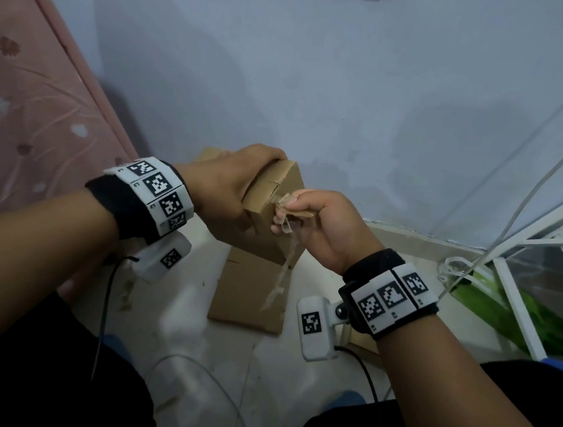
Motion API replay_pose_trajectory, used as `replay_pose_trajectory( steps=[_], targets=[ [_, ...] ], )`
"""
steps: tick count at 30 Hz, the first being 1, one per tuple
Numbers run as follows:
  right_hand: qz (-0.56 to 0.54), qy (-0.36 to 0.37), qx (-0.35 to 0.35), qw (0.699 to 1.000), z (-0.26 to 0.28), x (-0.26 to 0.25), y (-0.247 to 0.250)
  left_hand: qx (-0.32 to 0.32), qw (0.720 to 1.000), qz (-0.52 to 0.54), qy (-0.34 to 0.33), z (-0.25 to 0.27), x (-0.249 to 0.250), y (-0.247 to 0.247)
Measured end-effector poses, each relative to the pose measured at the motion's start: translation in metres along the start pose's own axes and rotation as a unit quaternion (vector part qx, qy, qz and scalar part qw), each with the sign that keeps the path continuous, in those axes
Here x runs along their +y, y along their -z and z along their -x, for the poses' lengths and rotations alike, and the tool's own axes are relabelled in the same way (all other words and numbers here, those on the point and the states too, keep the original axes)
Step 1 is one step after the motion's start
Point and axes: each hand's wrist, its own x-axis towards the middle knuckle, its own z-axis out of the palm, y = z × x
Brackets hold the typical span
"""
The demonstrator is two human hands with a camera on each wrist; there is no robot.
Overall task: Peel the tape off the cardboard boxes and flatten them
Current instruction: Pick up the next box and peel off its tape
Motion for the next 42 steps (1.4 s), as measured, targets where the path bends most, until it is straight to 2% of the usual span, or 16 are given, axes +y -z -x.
replay_pose_trajectory(
  steps=[6,13,17,21,23,28,31,36,42],
  targets=[
    [-0.102,0.016,-0.005,0.995,-0.001,-0.002,0.005,-0.004,0.991,0.129,0.027,0.005,-0.010,0.006],
    [-0.148,0.027,0.029,0.988,-0.003,-0.012,0.006,0.014,0.987,0.161,0.011,0.006,-0.011,0.021],
    [-0.115,0.033,0.120,0.986,-0.008,-0.012,0.008,0.023,0.992,0.116,0.034,0.004,-0.015,0.022],
    [-0.142,0.060,0.238,0.959,-0.010,-0.012,0.026,0.058,0.992,0.068,0.088,0.009,-0.031,0.028],
    [-0.131,0.066,0.262,0.954,-0.010,-0.015,0.038,0.070,0.989,0.083,0.098,0.011,-0.036,0.032],
    [0.004,0.037,0.237,0.971,-0.010,-0.015,0.029,0.072,0.982,0.155,0.075,0.010,-0.022,0.027],
    [0.040,0.033,0.203,0.978,-0.013,-0.011,0.019,0.084,0.983,0.149,0.073,0.008,-0.018,0.023],
    [0.019,0.071,0.161,0.984,-0.012,-0.016,0.024,0.100,0.988,0.099,0.069,0.009,-0.014,0.020],
    [-0.120,0.089,0.138,0.979,-0.010,-0.024,0.021,0.072,0.992,0.081,0.071,0.009,-0.015,0.012]
  ],
)
